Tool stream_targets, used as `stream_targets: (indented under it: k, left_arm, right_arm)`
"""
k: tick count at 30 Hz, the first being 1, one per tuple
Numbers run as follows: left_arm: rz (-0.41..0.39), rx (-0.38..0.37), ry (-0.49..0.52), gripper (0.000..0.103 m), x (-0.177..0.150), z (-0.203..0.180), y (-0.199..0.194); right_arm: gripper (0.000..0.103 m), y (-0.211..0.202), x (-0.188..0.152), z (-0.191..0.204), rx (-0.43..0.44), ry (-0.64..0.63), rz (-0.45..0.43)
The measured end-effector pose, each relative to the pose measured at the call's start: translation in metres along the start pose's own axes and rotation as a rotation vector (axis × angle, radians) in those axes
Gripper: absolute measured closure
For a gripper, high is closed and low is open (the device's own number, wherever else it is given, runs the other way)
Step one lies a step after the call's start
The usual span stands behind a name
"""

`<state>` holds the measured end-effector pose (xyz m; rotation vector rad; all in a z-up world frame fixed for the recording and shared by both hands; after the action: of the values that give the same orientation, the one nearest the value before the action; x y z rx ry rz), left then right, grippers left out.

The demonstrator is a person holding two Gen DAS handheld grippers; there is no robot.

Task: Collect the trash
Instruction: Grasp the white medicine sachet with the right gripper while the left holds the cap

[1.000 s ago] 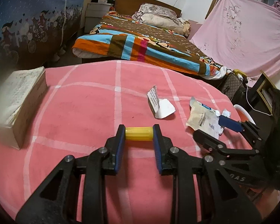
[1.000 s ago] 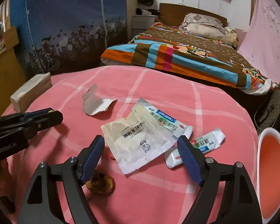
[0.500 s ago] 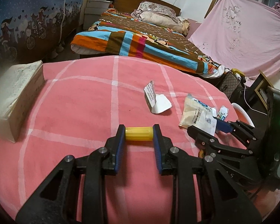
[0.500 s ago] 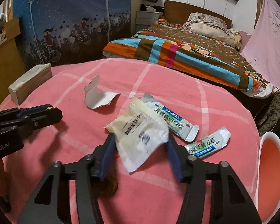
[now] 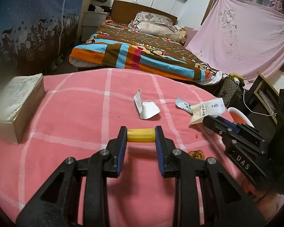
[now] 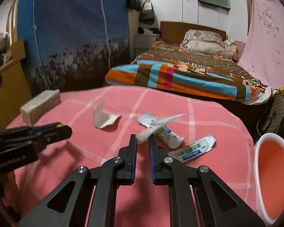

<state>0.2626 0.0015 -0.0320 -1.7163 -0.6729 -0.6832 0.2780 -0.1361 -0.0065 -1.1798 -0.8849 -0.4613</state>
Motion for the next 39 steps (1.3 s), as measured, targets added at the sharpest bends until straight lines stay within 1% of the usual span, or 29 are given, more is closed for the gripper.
stream_targets:
  k: [4, 7, 12, 13, 14, 15, 16, 17, 20, 23, 25, 28, 29, 31, 33, 37, 39]
  left_arm:
    - [0.003, -0.001, 0.006, 0.095, 0.0, -0.005, 0.001]
    - [0.013, 0.003, 0.012, 0.095, -0.001, -0.008, 0.003]
    - [0.044, 0.003, -0.006, 0.095, -0.002, -0.007, 0.011]
    - [0.05, 0.002, -0.011, 0.095, -0.002, -0.007, 0.012]
    - [0.055, 0.001, -0.015, 0.095, -0.001, -0.007, 0.014]
    - [0.061, -0.001, -0.02, 0.095, -0.001, -0.006, 0.016]
    - [0.066, -0.003, -0.025, 0.095, -0.002, -0.006, 0.017]
    - [0.069, -0.005, -0.028, 0.095, -0.002, -0.006, 0.018]
    - [0.072, -0.014, -0.037, 0.095, -0.003, -0.004, 0.019]
    - [0.076, -0.021, -0.046, 0.095, -0.003, -0.005, 0.02]
    - [0.08, -0.022, -0.055, 0.095, -0.003, -0.005, 0.022]
    - [0.074, -0.019, -0.058, 0.095, 0.001, -0.006, 0.024]
    - [0.072, -0.019, -0.058, 0.095, 0.001, -0.006, 0.024]
    - [0.071, -0.019, -0.056, 0.095, 0.001, -0.007, 0.024]
    - [0.076, -0.021, -0.055, 0.095, 0.0, -0.008, 0.026]
    - [0.085, -0.025, -0.062, 0.095, -0.001, -0.007, 0.027]
    - [0.085, -0.025, -0.062, 0.095, -0.001, -0.007, 0.027]
  right_arm:
    - [0.095, -0.001, 0.001, -0.009, 0.007, 0.047, 0.002]
    - [0.094, 0.004, -0.003, -0.018, 0.008, 0.091, 0.052]
    - [0.09, 0.006, -0.009, -0.029, -0.027, 0.128, 0.104]
    - [0.089, 0.007, -0.01, -0.031, -0.033, 0.133, 0.115]
    - [0.083, 0.006, -0.011, -0.032, -0.034, 0.137, 0.119]
    - [0.07, 0.006, -0.011, -0.033, -0.036, 0.141, 0.122]
    - [0.064, 0.005, -0.012, -0.033, -0.037, 0.143, 0.125]
    - [0.056, 0.004, -0.013, -0.034, -0.036, 0.142, 0.127]
    - [0.056, -0.002, -0.014, -0.035, -0.051, 0.136, 0.118]
    - [0.055, -0.007, -0.009, -0.04, -0.139, 0.105, 0.082]
    - [0.053, -0.004, -0.003, -0.042, -0.156, 0.096, 0.077]
    - [0.044, 0.007, 0.005, -0.045, -0.152, 0.099, 0.077]
    - [0.039, 0.014, 0.006, -0.047, -0.156, 0.093, 0.09]
    - [0.038, 0.026, 0.005, -0.048, -0.145, 0.097, 0.129]
    - [0.038, 0.031, 0.005, -0.046, -0.132, 0.097, 0.141]
    - [0.036, 0.037, 0.001, -0.043, -0.144, 0.071, 0.165]
    - [0.037, 0.038, -0.001, -0.044, -0.144, 0.075, 0.171]
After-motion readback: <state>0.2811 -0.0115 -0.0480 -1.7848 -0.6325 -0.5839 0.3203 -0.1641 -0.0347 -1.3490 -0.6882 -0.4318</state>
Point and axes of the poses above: each gripper's, at about its wrist camera, not at the fingertips, and y roughly the way its jaws point, z to its left, x to its top, the point moved 6 cm from there along y, roughly the way its jaws point, and after that the axes turned 5 degrees about y, right-handed, at the moved point
